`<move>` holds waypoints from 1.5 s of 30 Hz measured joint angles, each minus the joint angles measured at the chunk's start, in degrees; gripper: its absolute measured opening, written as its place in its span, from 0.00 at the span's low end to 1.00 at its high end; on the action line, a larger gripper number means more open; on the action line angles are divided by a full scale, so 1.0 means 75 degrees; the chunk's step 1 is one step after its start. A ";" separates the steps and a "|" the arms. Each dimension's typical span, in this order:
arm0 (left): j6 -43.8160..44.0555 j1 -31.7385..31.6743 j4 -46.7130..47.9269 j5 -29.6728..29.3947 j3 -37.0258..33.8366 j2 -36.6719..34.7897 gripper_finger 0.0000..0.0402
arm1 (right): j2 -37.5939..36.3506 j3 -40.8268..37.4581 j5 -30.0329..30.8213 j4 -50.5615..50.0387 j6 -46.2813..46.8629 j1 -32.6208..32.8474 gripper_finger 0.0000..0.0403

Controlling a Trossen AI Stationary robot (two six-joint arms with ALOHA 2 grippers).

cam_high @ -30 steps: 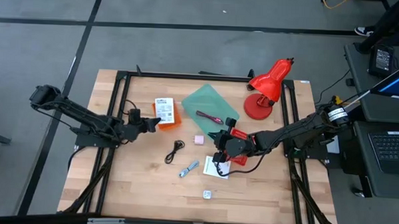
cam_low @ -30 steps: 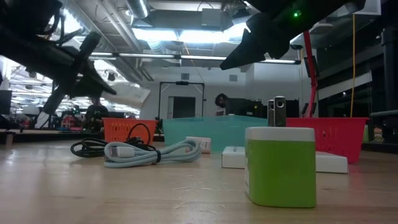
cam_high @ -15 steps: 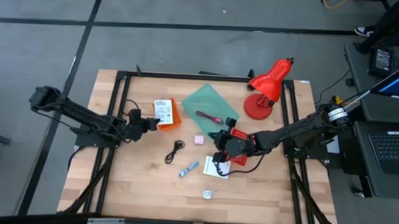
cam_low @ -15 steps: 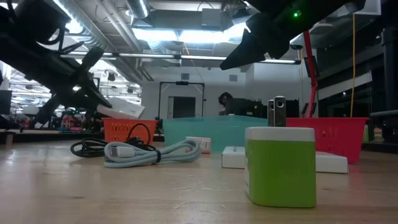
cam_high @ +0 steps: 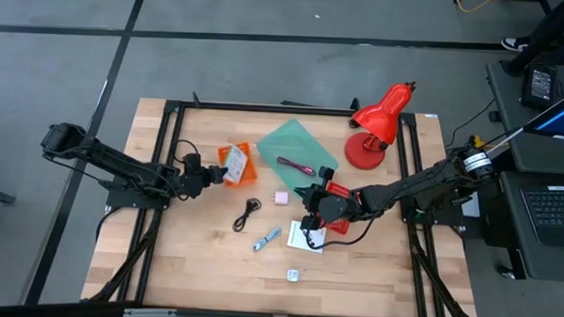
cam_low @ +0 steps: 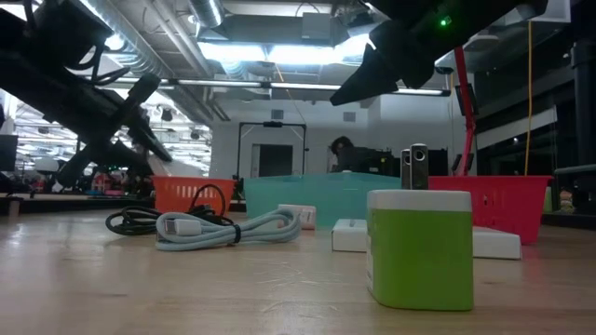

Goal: Pick and place items into bin
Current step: Put the left white card reader box into the orange bin

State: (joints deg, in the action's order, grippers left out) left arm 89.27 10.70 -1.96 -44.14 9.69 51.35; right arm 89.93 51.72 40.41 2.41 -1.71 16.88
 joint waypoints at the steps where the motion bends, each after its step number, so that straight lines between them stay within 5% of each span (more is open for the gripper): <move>1: -0.0002 0.0000 -0.0001 -0.0033 0.0000 0.0000 0.26 | 0.0000 0.0000 0.0000 -0.0002 0.0005 0.0000 0.00; 22: -0.1642 0.0000 -0.0976 -0.0381 0.0000 -0.0070 0.27 | 0.0000 -0.0001 0.0000 -0.0014 0.0017 0.0000 0.00; 35: -0.2857 0.0001 -0.0951 0.0369 0.0000 -0.0530 0.24 | 0.0000 0.0000 0.0000 -0.0018 0.0024 0.0000 0.00; 45: -0.2076 0.0001 0.0125 0.0839 0.0017 -0.0546 0.24 | 0.0000 -0.0002 0.0000 -0.0017 0.0171 0.0000 0.00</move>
State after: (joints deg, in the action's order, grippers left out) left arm 73.70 10.70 -1.03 -37.84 9.82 47.26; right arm 89.93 51.71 40.40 2.28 -0.43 16.89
